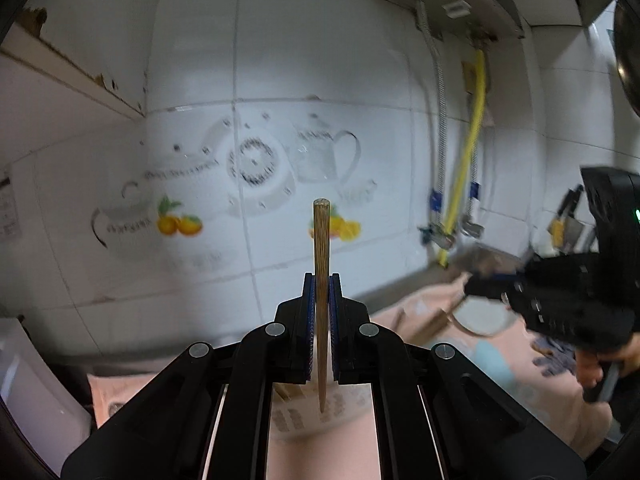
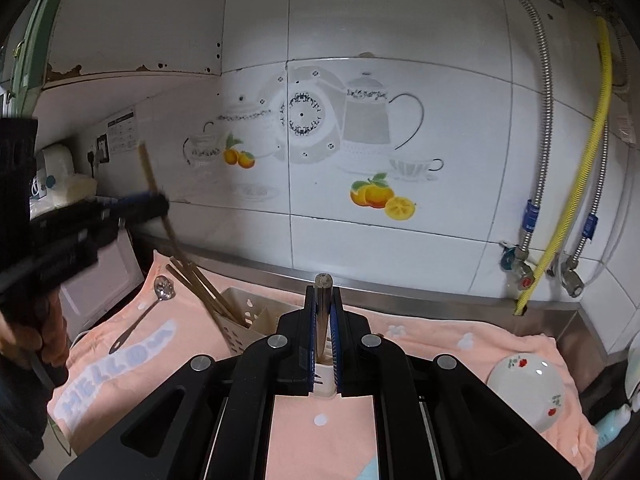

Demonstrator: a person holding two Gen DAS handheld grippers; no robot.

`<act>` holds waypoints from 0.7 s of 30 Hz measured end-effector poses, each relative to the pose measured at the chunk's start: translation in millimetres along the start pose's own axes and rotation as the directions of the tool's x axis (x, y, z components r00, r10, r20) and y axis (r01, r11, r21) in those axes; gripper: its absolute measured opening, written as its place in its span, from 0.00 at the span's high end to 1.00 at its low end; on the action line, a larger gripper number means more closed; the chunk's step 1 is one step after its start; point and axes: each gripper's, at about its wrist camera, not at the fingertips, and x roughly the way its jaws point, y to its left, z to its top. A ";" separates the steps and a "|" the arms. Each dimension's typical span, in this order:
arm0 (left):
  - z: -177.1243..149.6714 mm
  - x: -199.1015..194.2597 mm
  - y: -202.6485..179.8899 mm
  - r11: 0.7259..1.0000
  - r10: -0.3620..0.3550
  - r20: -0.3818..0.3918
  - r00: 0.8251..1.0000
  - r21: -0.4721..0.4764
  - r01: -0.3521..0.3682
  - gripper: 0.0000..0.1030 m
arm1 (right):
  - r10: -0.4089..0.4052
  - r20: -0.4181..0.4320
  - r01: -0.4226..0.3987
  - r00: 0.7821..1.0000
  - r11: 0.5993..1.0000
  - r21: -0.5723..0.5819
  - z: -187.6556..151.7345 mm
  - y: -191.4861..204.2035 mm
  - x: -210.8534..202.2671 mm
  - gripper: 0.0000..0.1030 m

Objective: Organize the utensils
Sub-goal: 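Lift both chopsticks and carry them above the white holder, then open both grippers to drop the chopsticks into the holder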

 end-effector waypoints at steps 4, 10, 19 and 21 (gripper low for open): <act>1.6 19.5 11.2 0.999 0.042 -0.008 0.999 -0.021 -0.042 0.95 | 0.001 -0.031 0.000 1.000 1.000 0.010 0.9 -3.6 18.4 0.94; -13.5 43.5 30.1 0.995 0.056 -0.040 0.998 -0.076 -0.059 0.95 | 0.014 -0.079 -0.012 0.997 1.000 0.024 -7.8 -7.4 41.3 0.94; -37.2 60.2 37.8 0.994 0.057 -0.119 0.991 -0.082 -0.067 0.94 | 0.036 -0.124 -0.030 0.992 0.998 0.050 -21.8 -8.9 61.5 0.93; -39.4 59.0 37.8 0.995 0.050 -0.125 0.991 -0.084 -0.061 0.93 | 0.035 -0.124 -0.028 0.992 0.998 0.057 -23.3 -9.8 62.4 0.93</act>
